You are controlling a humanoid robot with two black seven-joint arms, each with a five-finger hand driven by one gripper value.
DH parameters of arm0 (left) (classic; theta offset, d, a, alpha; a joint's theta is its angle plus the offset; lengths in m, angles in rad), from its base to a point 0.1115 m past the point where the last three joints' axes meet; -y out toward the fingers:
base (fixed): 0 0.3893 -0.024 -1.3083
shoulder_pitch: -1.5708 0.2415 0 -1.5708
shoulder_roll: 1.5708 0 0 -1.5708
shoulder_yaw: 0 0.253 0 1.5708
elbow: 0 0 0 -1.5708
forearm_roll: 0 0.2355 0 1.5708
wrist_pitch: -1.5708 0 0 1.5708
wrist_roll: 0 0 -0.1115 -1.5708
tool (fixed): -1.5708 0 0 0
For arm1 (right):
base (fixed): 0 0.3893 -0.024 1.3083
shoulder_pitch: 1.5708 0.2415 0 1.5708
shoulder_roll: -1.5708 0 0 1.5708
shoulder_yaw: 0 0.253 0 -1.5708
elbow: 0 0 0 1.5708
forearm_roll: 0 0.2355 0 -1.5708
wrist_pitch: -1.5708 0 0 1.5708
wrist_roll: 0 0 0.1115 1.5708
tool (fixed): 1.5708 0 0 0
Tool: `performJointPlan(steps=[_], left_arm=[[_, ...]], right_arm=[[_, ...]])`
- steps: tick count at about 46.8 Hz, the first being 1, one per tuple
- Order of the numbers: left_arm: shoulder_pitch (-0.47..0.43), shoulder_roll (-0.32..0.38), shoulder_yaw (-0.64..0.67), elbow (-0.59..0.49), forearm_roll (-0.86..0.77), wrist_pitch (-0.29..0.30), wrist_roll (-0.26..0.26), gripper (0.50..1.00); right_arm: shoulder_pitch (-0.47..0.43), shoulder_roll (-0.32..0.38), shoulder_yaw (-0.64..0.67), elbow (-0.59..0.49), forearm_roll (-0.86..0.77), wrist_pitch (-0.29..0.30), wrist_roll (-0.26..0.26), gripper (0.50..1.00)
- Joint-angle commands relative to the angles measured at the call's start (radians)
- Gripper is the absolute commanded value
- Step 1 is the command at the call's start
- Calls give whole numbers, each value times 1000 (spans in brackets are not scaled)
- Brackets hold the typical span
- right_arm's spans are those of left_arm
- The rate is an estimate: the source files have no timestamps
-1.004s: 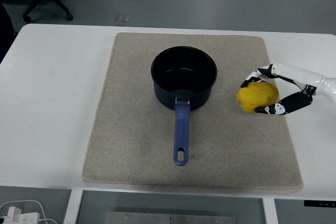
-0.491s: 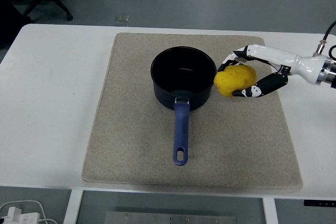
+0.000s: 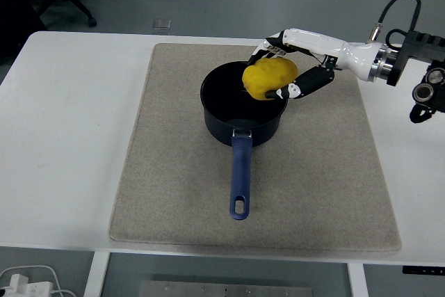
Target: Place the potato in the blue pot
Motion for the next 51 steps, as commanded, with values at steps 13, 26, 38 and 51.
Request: performJointPlan(steps=[13,26,38,51], left_arm=[[-1,0,0,0,0,0,0,996],[-1,0,0,0,0,0,0,996],[-1,0,0,0,0,0,0,996],[-1,0,0,0,0,0,0,996]], right_arm=[[39,145,-14,-118,44,-1,-4,500],[53,235,-25,-211,50,3,-6,500],[45,283,-25,-303,47,28,-3,500],[8,336,-23,-371,41,43,6,500]])
